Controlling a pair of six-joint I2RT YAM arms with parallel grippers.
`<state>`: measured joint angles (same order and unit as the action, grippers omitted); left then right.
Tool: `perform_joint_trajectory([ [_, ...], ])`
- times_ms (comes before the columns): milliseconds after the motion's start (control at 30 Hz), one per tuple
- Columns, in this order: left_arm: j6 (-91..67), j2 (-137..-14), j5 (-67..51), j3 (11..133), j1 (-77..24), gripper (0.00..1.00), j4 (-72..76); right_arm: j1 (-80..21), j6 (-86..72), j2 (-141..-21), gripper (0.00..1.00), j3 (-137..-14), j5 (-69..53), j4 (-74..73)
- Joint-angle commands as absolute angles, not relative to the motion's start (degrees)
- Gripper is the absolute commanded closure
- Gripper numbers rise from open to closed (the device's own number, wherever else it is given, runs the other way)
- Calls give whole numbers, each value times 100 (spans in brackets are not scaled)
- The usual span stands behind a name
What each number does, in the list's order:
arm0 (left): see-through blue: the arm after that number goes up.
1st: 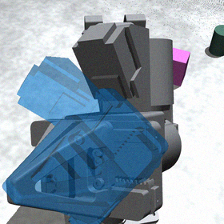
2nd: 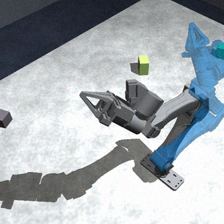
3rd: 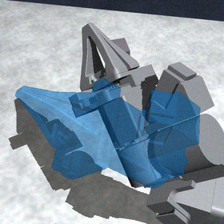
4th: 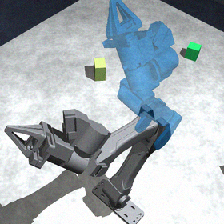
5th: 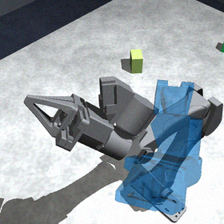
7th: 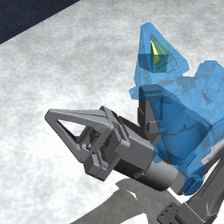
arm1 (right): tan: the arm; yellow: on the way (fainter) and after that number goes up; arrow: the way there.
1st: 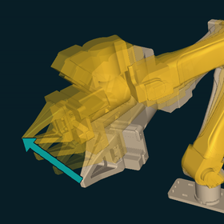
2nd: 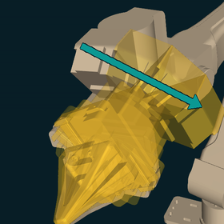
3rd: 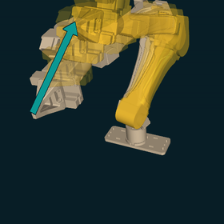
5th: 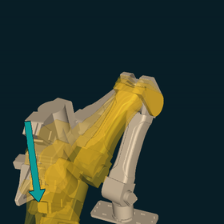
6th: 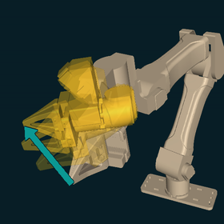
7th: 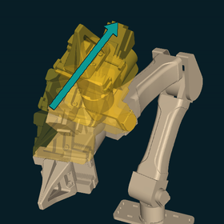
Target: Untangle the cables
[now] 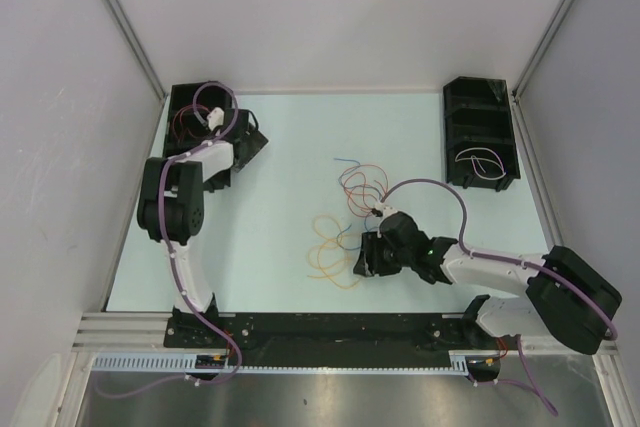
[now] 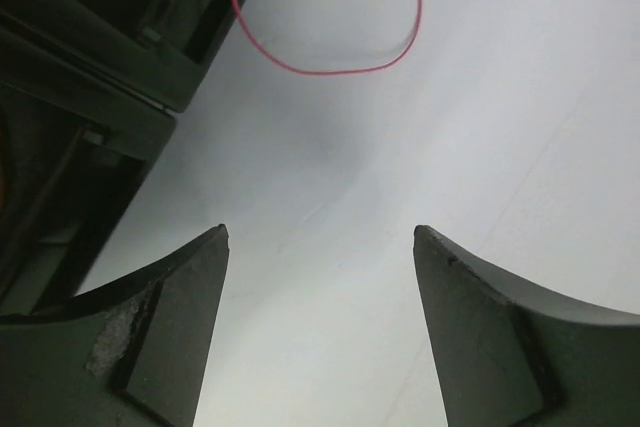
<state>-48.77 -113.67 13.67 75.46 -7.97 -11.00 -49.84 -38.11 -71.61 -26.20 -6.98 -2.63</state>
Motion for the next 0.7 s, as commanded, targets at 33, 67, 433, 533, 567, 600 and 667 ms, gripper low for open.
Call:
perform_joint_trajectory([
  [33, -5993, -11338, 1300, 7304, -791, 21, 166, -4931, -3577, -7611, 45, -2479, -729, -572],
  [67, -6064, -11364, 1379, 7304, -800, 22, 184, -4896, -3560, -7698, 45, -2479, -773, -510],
  [433, -6354, -12128, 2100, 8533, -791, 31, -667, -4518, -3331, -8349, 45, -2549, -1362, -88],
  [533, -6425, -12286, 2171, 8710, -782, 32, -791, -4430, -3270, -8507, 45, -2584, -1468, -44],
  [567, -6460, -12331, 2188, 8814, -782, 33, -869, -4412, -3270, -8569, 45, -2601, -1520, -53],
  [600, -6443, -12383, 2188, 8876, -782, 34, -888, -4386, -3252, -8604, 45, -2619, -1555, 121],
  [667, -6425, -12559, 2337, 9166, -782, 35, -1150, -4324, -3226, -8736, 46, -2637, -1643, 176],
])
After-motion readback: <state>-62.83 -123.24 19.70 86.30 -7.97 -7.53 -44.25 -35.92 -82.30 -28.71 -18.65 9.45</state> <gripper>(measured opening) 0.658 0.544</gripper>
